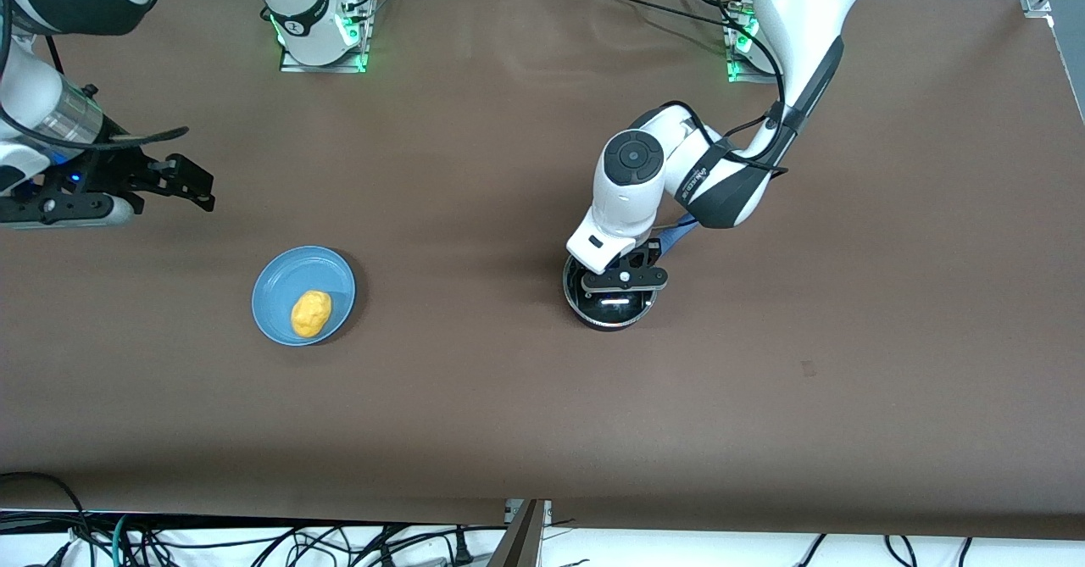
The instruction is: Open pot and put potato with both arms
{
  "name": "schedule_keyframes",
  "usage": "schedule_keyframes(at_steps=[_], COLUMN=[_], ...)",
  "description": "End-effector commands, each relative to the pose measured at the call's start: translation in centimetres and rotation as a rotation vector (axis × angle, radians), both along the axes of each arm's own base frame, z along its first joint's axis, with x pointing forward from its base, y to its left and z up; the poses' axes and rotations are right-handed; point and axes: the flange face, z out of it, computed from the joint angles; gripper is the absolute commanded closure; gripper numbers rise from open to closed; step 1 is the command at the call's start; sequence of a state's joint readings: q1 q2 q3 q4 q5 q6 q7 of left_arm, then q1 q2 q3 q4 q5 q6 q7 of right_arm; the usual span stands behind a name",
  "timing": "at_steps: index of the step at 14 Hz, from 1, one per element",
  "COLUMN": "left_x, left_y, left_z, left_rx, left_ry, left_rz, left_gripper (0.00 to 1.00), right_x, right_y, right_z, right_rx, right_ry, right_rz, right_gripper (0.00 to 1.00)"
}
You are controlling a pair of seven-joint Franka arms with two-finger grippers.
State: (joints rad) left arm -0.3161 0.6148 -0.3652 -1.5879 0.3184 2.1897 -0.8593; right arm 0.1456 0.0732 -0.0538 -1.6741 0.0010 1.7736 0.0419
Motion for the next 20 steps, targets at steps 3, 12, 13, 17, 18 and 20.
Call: schedule_keyframes(at_steps=[3,12,13,17,18,20], left_x=[0.7,5.8,5.9,5.6,5.2,3.9], left_y=[1.7,25.6,28.6,39.7,41.8,46.0], left_z=[4.2,6.6,6.1,3.8,3.2,0.9], left_rx=[0.006,0.035,0.019,-0.036,-0.030,-0.040], left_ry=[-0.044,0.024,0.044,0.095,0.109,0.102], left_rz=[0.012,-0.411,-0.417,-0.463,-0.482,-0.486], left_gripper=[0.46,0.45,0.45,0.43,0.43,0.43], right_x=[2.7,7.1,7.5,8.0,8.1,8.6], right_y=[0.1,0.9,0.8,1.3,1.3,1.3], right_z=[-6.9,-23.2,-24.7,-29.1,-30.0,-31.2], right_rx=[-0.031,-0.043,-0.036,0.014,0.021,0.025], right_ry=[0.103,0.164,0.155,0.153,0.152,0.119], right_rz=[0.009,0.002,-0.006,-0.040,-0.046,-0.051], right_gripper=[0.00,0.00,0.00,0.00,0.00,0.00])
